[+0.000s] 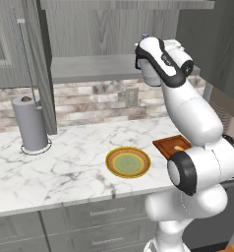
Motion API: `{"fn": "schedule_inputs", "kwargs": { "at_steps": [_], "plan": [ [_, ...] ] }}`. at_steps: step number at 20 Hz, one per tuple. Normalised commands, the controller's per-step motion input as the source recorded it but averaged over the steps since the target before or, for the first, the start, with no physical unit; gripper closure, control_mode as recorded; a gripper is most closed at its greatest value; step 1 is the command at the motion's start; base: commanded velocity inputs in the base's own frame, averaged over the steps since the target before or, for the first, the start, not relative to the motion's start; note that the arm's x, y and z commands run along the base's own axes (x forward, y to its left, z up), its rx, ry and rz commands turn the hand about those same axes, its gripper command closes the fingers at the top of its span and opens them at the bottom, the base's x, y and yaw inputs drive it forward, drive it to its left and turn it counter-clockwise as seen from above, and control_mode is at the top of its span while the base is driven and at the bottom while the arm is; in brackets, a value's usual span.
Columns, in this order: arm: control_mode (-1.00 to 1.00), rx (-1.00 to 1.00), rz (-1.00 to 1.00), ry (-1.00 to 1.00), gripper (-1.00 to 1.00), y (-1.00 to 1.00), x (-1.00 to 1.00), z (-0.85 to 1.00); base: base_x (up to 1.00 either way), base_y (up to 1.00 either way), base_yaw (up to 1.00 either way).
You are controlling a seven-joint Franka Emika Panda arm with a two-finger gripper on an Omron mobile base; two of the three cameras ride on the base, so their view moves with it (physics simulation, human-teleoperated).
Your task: Pick the shrimp from the plate and place it on the cutting board. Then pick the condiment bottle from the cabinet and place it next to the cutting board.
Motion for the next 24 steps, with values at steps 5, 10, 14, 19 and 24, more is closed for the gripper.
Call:
{"fn": "schedule_inputs", "kwargs": {
  "at_steps": [5, 10, 14, 19, 24],
  "plan": [
    [-1.00, 0.00, -0.01, 0.00, -1.00, 0.00, 0.12, 0.00, 0.00, 0.00, 0.00],
    [-1.00, 0.00, -0.01, 0.00, -1.00, 0.00, 0.12, 0.00, 0.00, 0.00, 0.00],
    [-1.00, 0.00, -0.01, 0.00, -1.00, 0.00, 0.08, 0.00, 0.00, 0.00, 0.00],
    [-1.00, 0.00, -0.01, 0.00, -1.00, 0.00, 0.07, 0.00, 0.00, 0.00, 0.00],
    [-1.00, 0.00, -0.02, 0.00, -1.00, 0.00, 0.08, 0.00, 0.00, 0.00, 0.00]
  ]
}}
